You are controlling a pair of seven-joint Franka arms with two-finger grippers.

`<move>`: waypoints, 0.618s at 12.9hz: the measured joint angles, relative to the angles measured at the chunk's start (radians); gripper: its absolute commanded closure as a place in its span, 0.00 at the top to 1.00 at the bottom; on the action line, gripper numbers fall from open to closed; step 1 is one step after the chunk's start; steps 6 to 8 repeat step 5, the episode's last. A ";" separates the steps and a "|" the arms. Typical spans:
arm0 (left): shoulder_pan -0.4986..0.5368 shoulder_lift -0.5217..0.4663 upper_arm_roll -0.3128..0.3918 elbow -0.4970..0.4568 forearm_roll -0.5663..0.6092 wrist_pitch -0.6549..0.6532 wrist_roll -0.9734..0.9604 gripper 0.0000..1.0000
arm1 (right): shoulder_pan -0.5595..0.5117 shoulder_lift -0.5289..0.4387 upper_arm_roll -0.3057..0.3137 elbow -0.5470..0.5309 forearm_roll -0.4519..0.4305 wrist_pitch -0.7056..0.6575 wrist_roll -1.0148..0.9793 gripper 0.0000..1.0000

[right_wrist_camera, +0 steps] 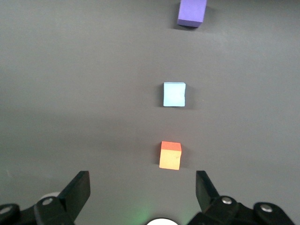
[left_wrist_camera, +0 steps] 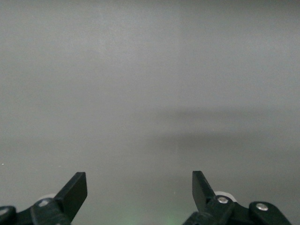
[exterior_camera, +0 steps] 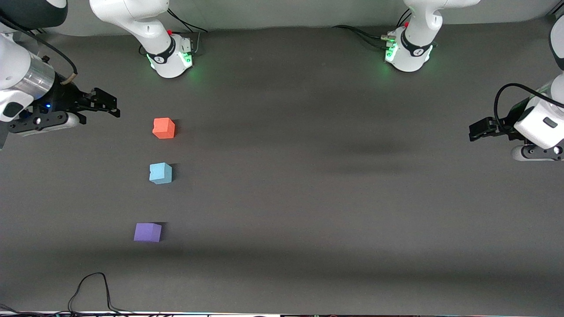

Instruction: Place blue block between orange and purple blocks

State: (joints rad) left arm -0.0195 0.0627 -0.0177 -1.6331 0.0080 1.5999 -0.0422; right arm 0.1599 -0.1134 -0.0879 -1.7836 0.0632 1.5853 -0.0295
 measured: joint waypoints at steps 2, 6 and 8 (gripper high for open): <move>0.000 0.000 0.000 0.000 0.000 0.000 0.000 1.00 | 0.000 0.000 -0.023 -0.006 0.000 0.001 0.000 1.00; 0.000 0.000 0.000 0.000 0.000 0.000 0.000 1.00 | 0.000 0.000 -0.026 0.001 0.000 0.005 0.000 1.00; 0.000 0.000 0.000 0.000 0.000 0.000 0.000 1.00 | 0.000 0.000 -0.026 0.001 0.000 0.005 0.000 1.00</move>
